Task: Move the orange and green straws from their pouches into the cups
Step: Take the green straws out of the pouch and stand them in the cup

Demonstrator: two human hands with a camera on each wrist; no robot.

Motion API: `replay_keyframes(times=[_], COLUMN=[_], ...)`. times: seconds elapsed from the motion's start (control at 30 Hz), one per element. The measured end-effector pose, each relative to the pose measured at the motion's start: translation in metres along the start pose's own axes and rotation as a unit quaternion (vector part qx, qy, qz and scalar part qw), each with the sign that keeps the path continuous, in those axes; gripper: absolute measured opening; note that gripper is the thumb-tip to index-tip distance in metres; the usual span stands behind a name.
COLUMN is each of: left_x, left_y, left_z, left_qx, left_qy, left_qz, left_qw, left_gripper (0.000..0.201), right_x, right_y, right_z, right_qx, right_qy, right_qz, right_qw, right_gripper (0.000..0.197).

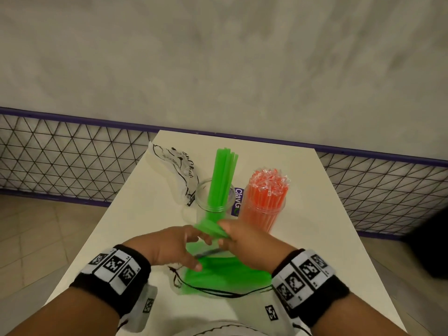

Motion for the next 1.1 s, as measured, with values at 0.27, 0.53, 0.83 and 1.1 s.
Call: replay_keyframes(times=[0.27,0.53,0.83,1.1], left_x=[0.029,0.059,0.038,0.056], left_y=[-0.039,-0.049,-0.040,-0.027], left_z=[0.010,0.060,0.082,0.056], left_qx=[0.257,0.264,0.319,0.346], left_qy=[0.002,0.008,-0.023,-0.049], left_qz=[-0.073,0.006,0.064,0.021], left_qw=[0.964,0.964,0.945,0.937], left_gripper=[0.099,0.143,0.089,0.115], right_x=[-0.046,-0.084,-0.033,-0.023], right_y=[-0.092,-0.128,-0.066,-0.039], right_z=[-0.015,0.009,0.057,0.082], right_qx=[0.201,0.421,0.428,0.296], right_qy=[-0.034,-0.157,0.055,0.166], right_qz=[0.256,0.351,0.228,0.321], right_qw=[0.945,0.821,0.873,0.884], right_gripper=[0.011,0.016,0.012,0.120])
Point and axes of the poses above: each hand's wrist, its own z-axis towards the middle knuckle, its own y-axis out of the palm, x = y × z, the point moved 2 cm from there along z, towards the middle knuckle, and after that the axes turned 4 degrees about z, right-handed, at the moved point
